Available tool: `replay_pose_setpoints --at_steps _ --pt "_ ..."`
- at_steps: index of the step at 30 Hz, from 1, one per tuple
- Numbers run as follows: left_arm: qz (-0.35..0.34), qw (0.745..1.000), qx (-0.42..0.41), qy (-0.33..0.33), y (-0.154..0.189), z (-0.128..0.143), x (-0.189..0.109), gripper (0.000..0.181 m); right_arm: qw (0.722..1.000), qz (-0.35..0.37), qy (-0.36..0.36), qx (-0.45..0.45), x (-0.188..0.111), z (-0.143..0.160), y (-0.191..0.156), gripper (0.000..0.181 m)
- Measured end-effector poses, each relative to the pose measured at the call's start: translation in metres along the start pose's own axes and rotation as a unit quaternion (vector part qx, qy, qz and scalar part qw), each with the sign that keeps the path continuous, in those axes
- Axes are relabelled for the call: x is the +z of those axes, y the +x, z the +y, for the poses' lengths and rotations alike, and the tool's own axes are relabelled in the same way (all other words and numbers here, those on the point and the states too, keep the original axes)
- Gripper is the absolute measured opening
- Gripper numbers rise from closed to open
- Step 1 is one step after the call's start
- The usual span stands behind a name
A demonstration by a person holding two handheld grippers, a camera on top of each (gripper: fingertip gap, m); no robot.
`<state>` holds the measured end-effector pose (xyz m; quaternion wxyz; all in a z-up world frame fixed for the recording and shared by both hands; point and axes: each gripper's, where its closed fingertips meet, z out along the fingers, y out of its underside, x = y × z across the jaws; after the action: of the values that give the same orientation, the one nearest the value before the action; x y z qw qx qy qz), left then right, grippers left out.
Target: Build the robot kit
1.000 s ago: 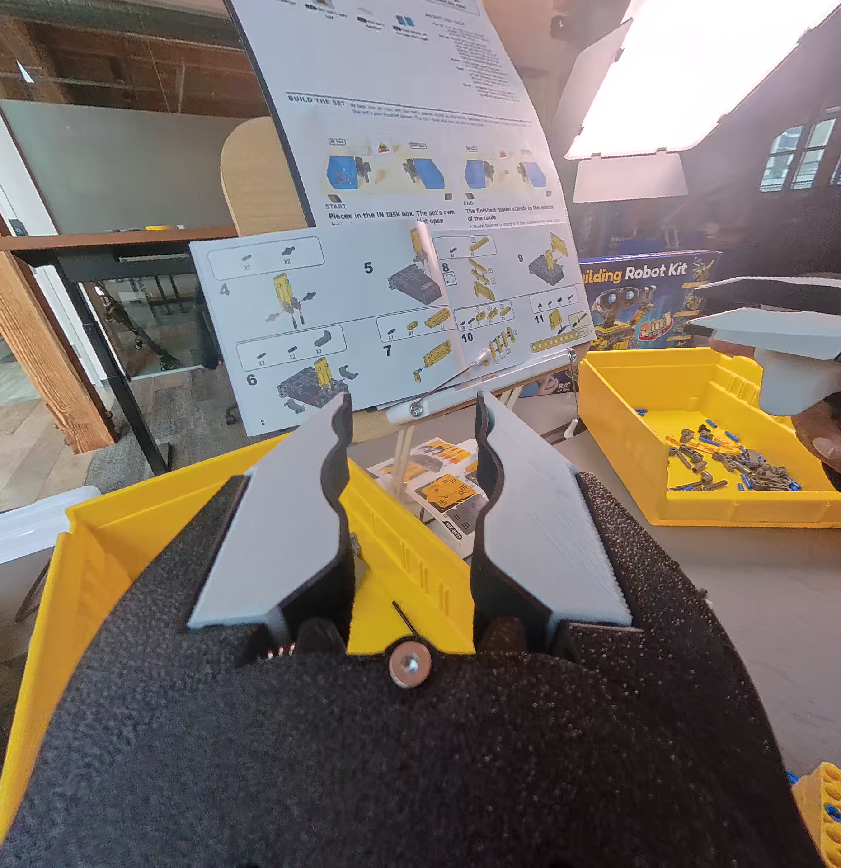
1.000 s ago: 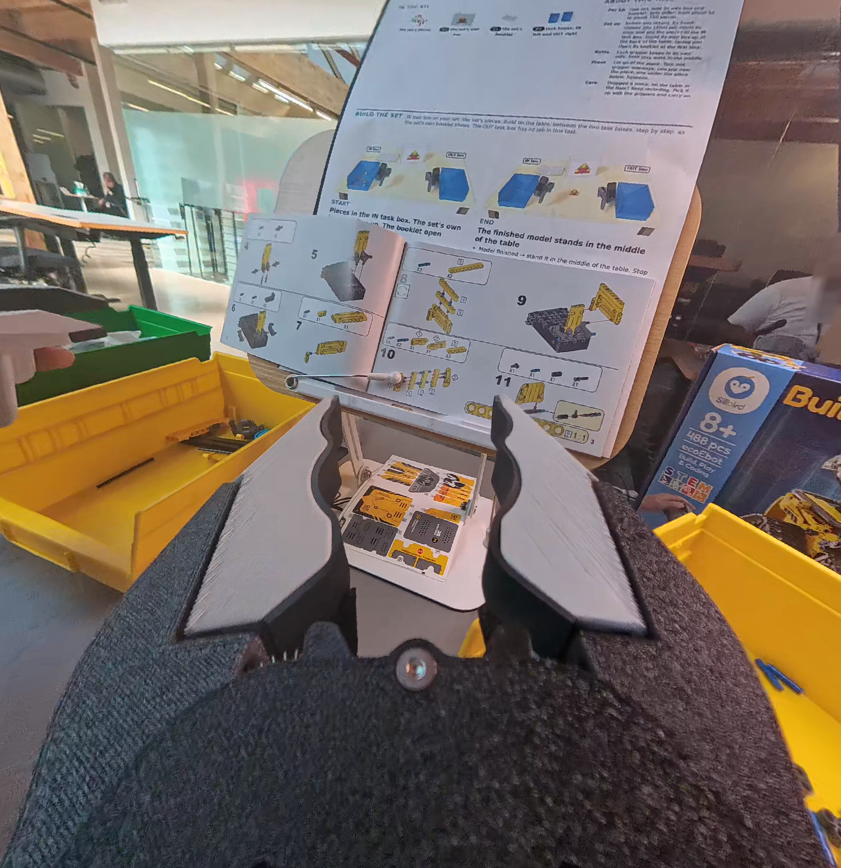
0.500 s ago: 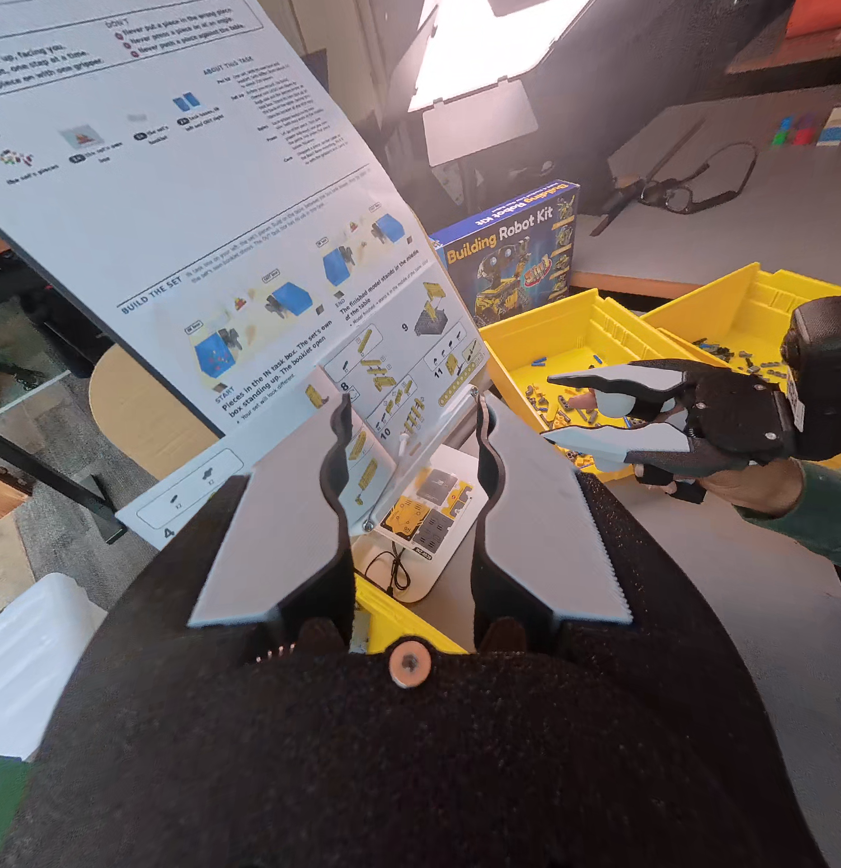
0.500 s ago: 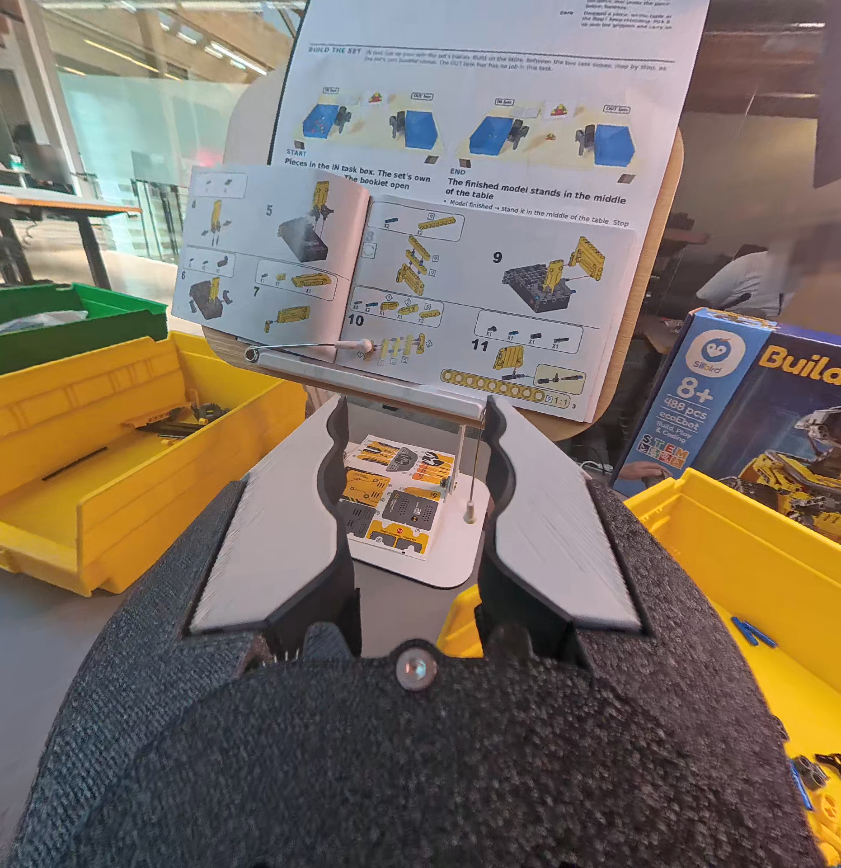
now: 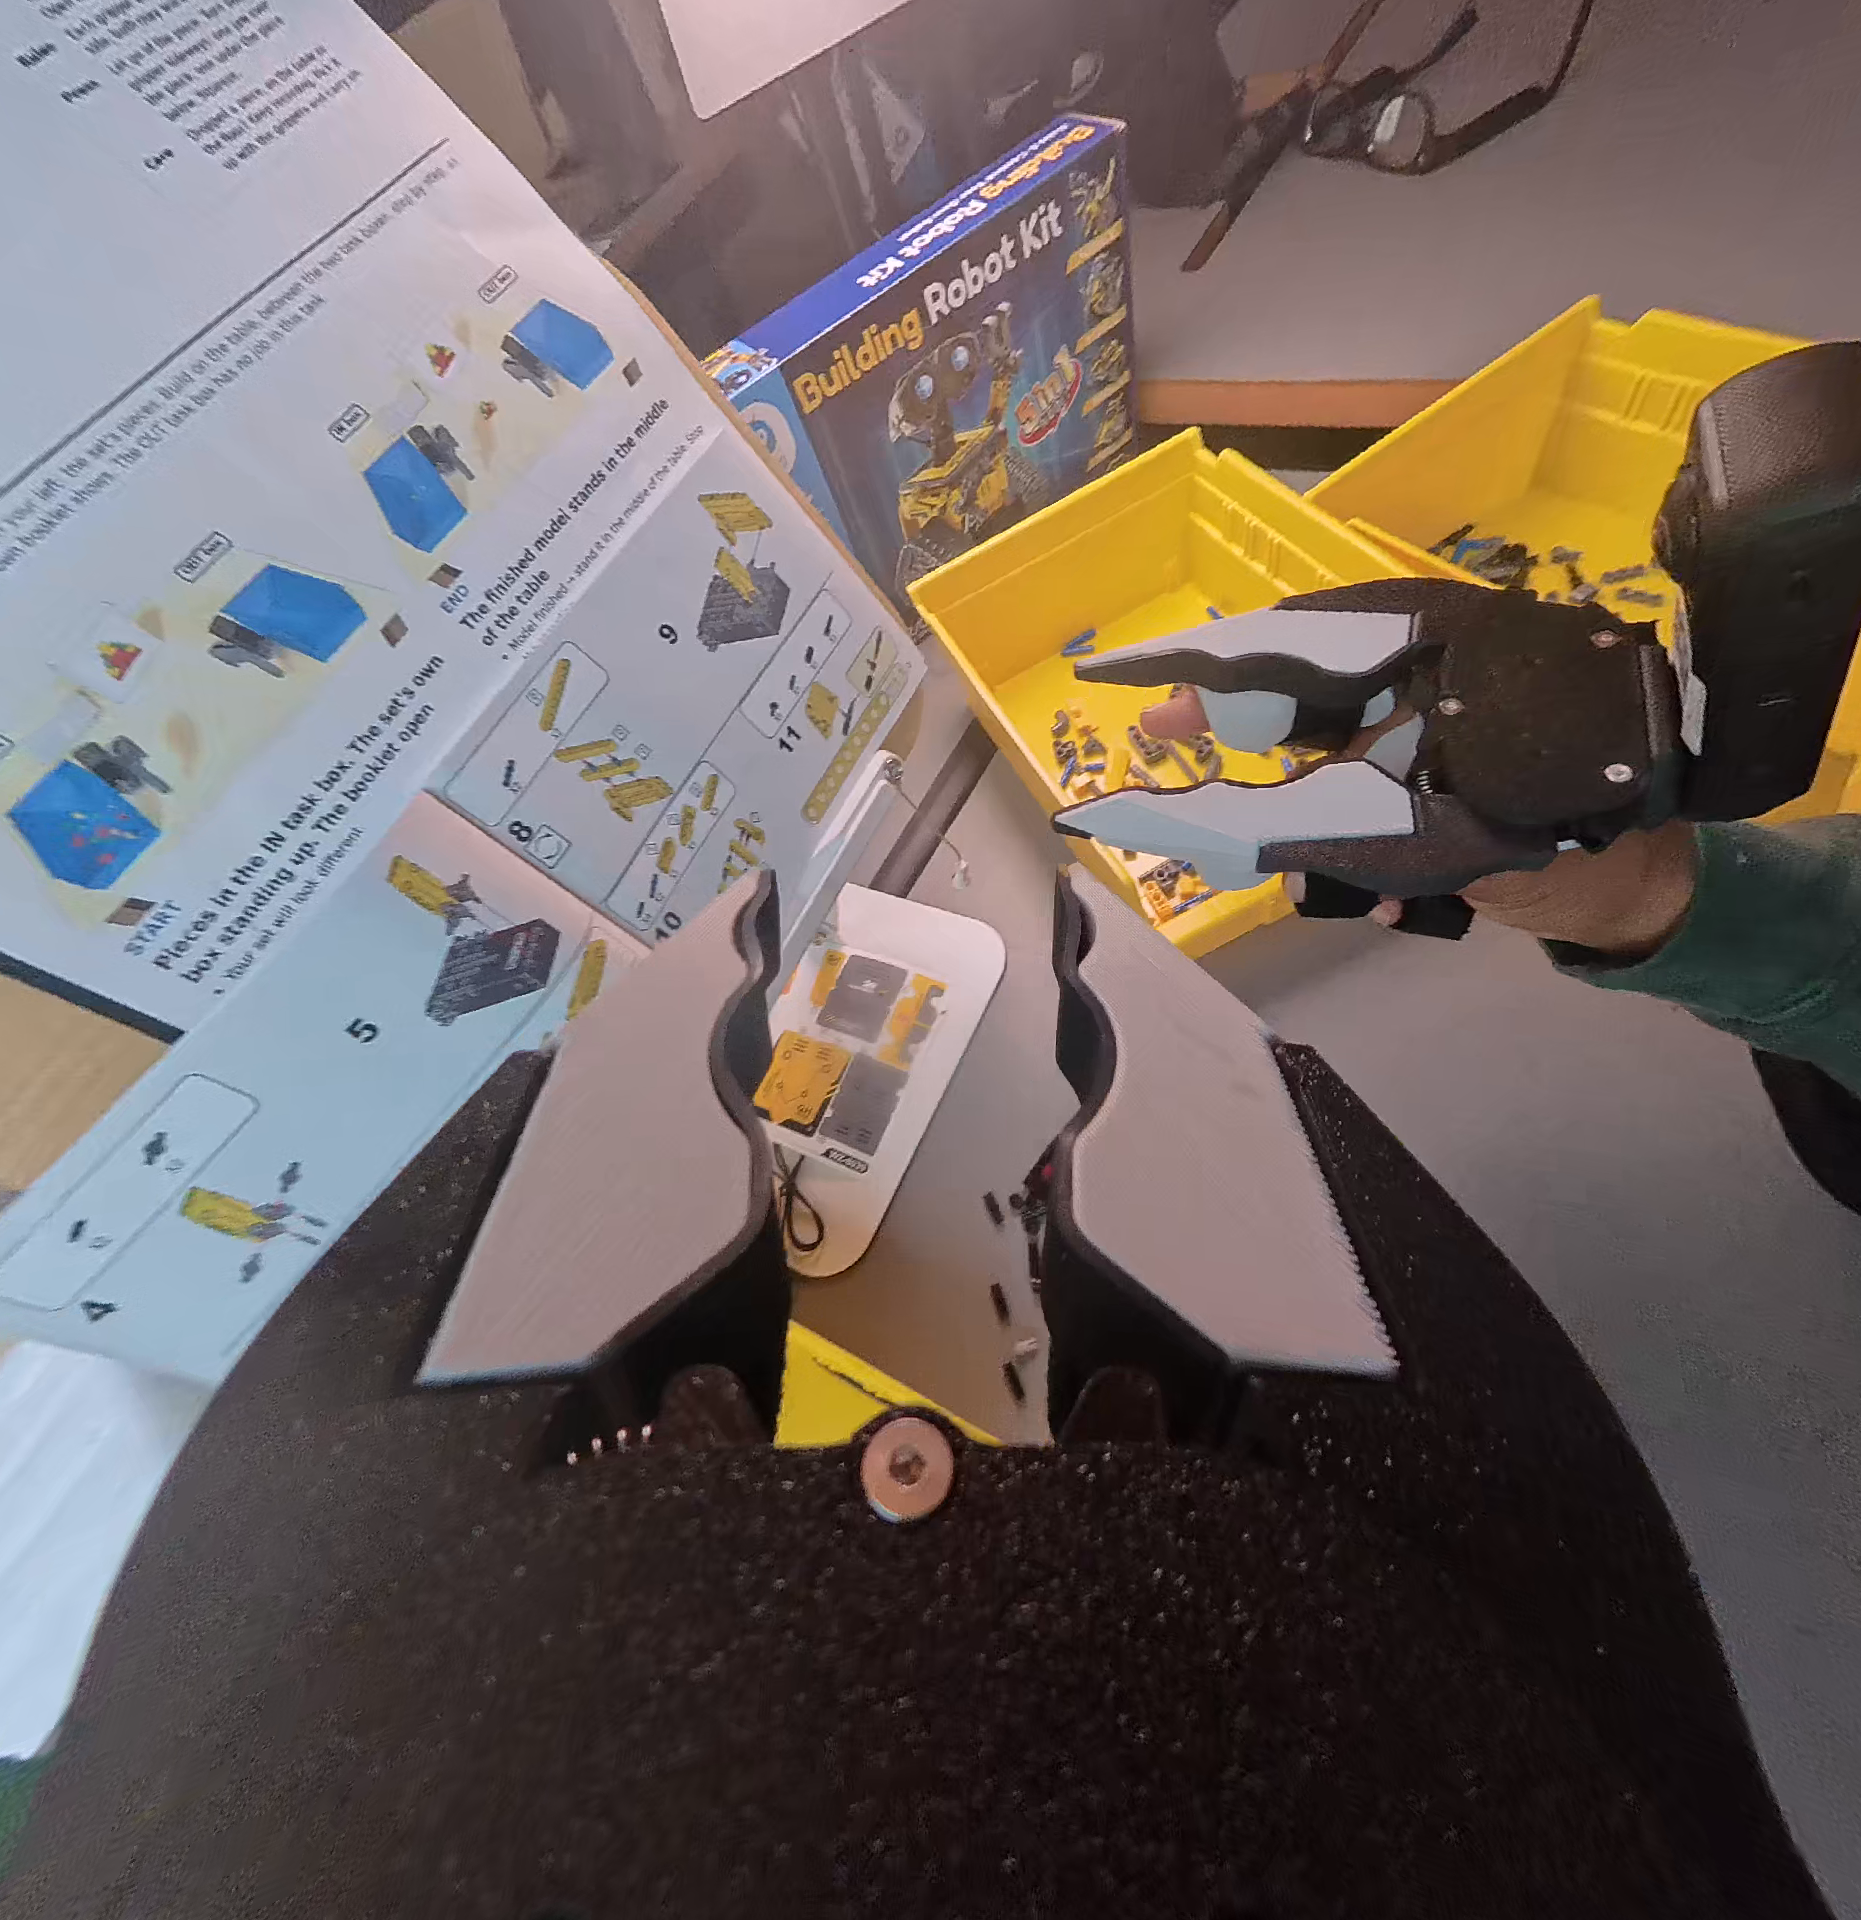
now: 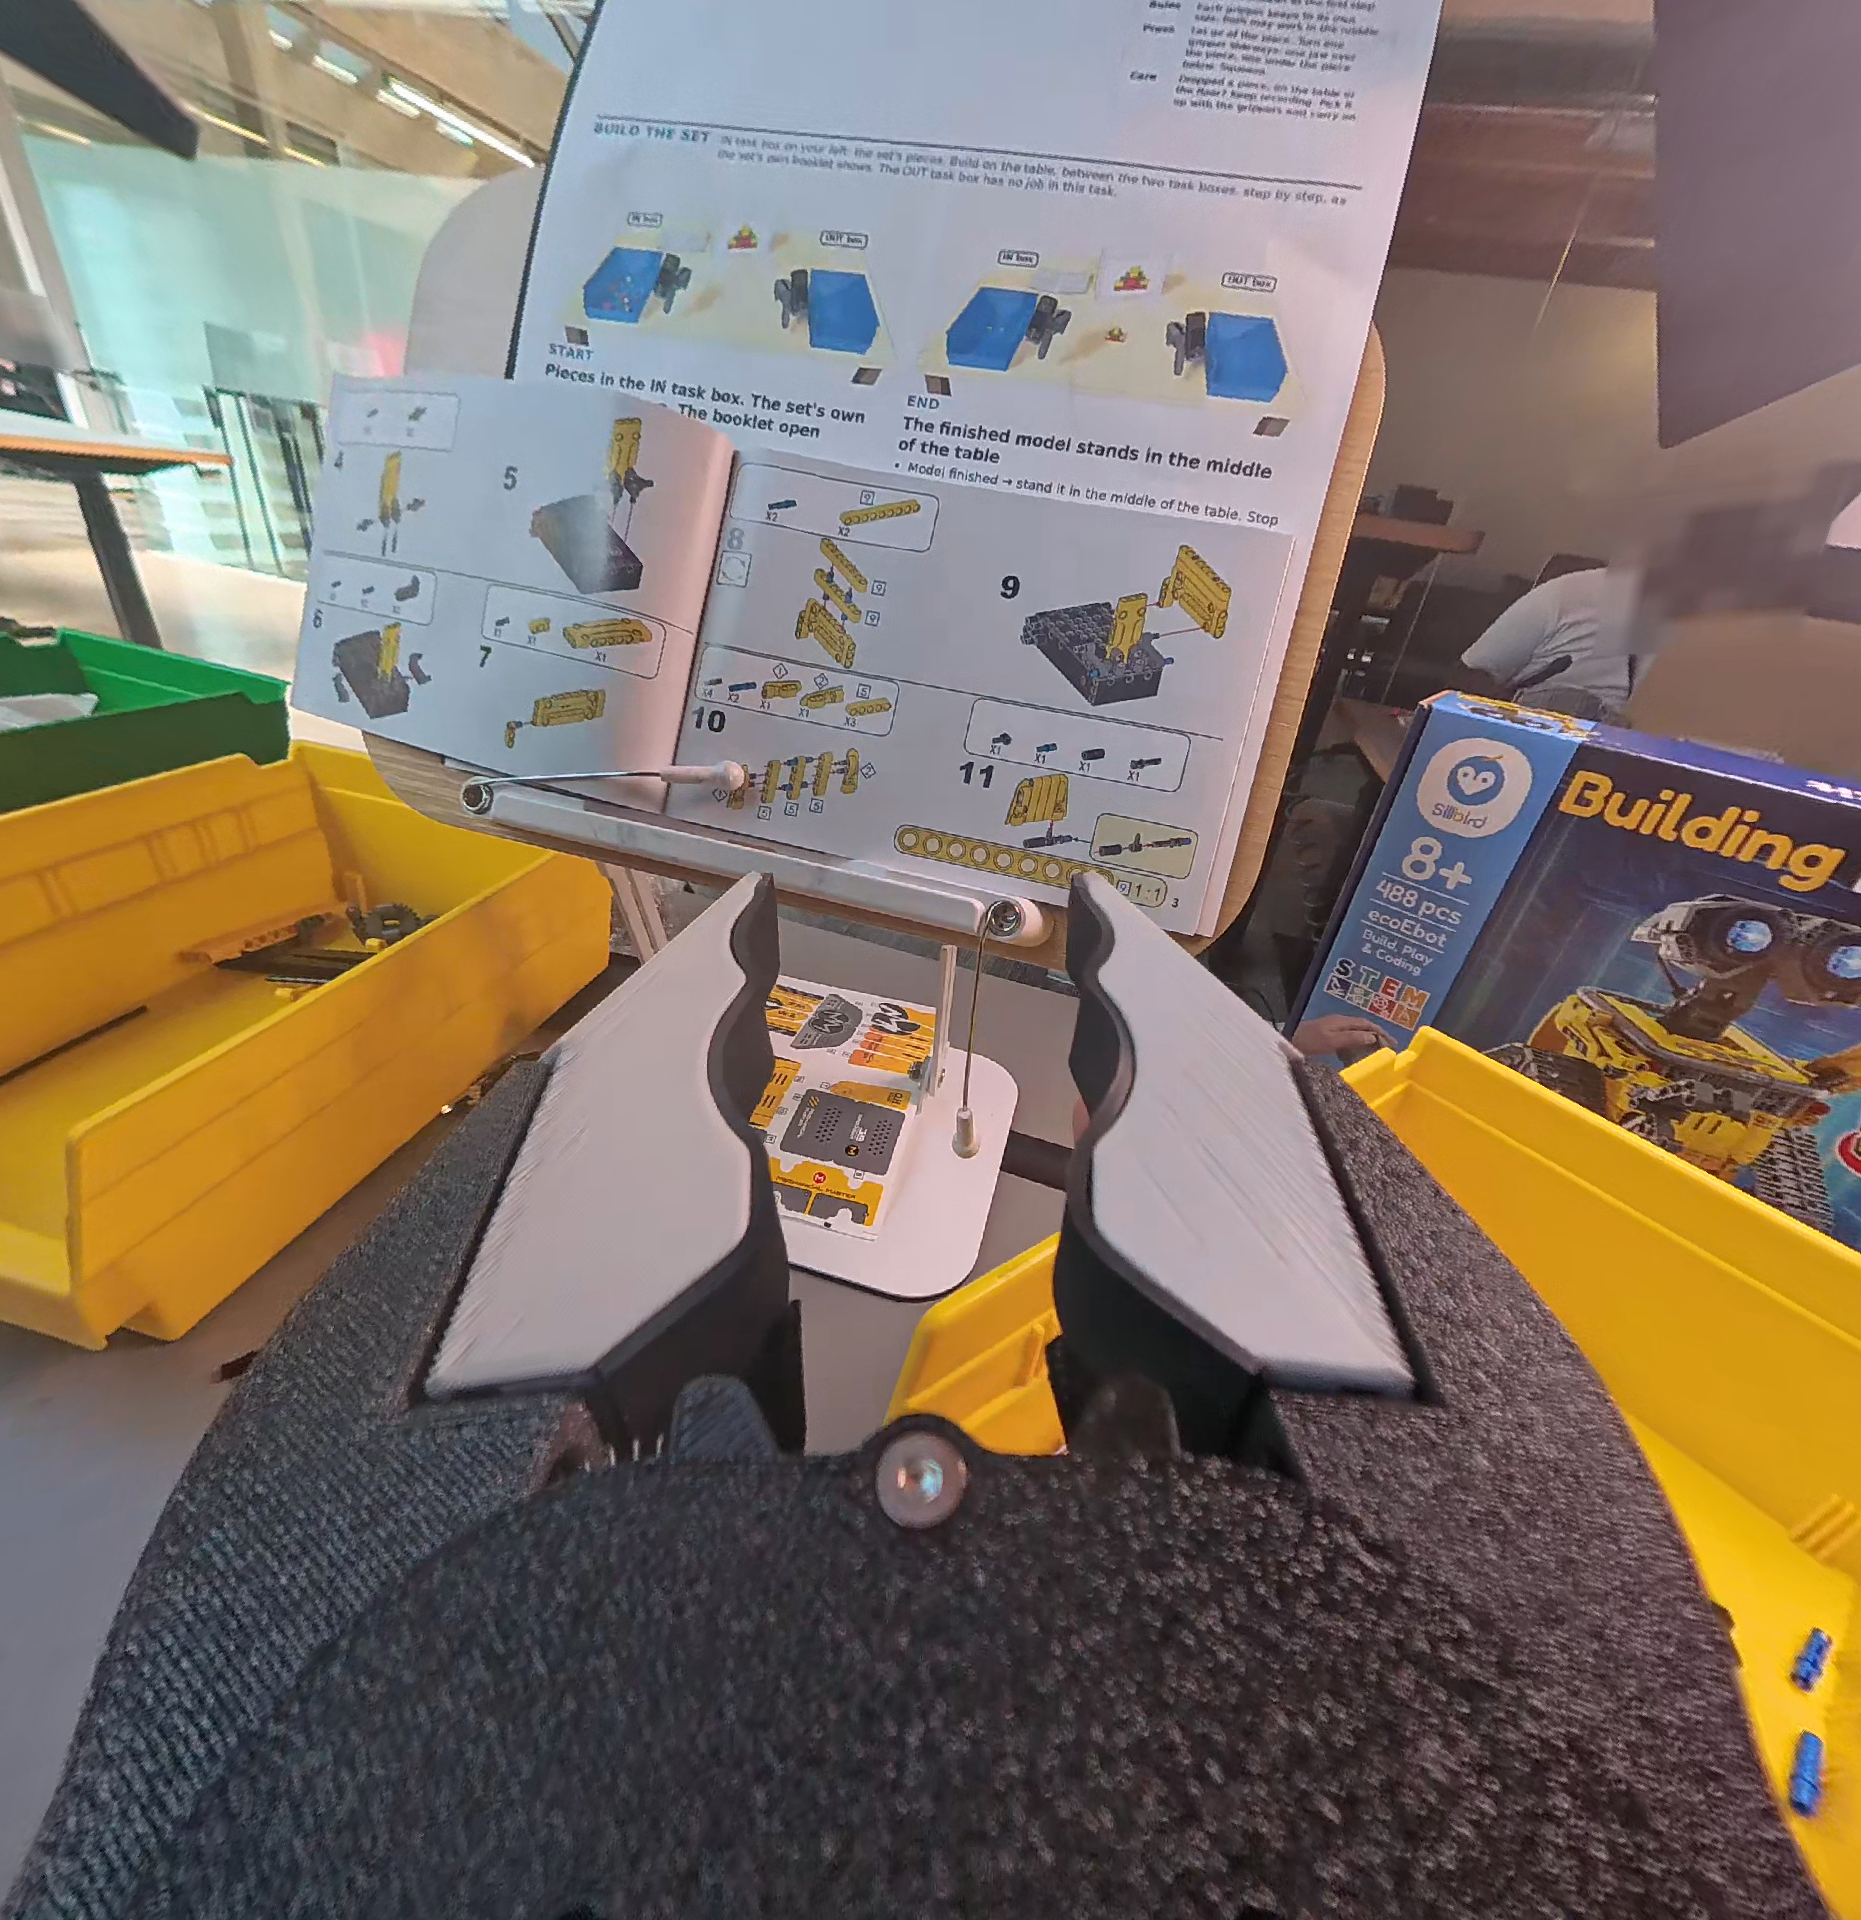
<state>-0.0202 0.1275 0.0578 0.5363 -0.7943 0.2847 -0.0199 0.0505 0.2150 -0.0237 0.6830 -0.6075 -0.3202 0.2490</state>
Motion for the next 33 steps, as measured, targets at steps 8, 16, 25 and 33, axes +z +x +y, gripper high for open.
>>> replay_pose_setpoints --at_steps 8,16,25,33 --pt "-0.068 0.981 -0.107 0.145 0.005 0.059 -0.024 0.052 0.998 -0.053 -0.017 0.013 -0.002 0.003 -0.009 0.069" --pt "-0.212 0.951 -0.099 0.203 -0.013 0.095 -0.049 0.055 0.998 -0.049 -0.015 -0.024 0.003 0.013 -0.019 0.046" --pt "-0.211 0.943 -0.086 0.244 -0.026 0.116 -0.059 0.000 0.999 -0.016 0.041 -0.015 -0.003 0.001 -0.012 0.001" --pt "-0.202 0.931 -0.156 0.261 -0.041 0.141 -0.051 0.000 0.999 -0.014 0.023 -0.030 0.009 0.012 -0.011 0.042"
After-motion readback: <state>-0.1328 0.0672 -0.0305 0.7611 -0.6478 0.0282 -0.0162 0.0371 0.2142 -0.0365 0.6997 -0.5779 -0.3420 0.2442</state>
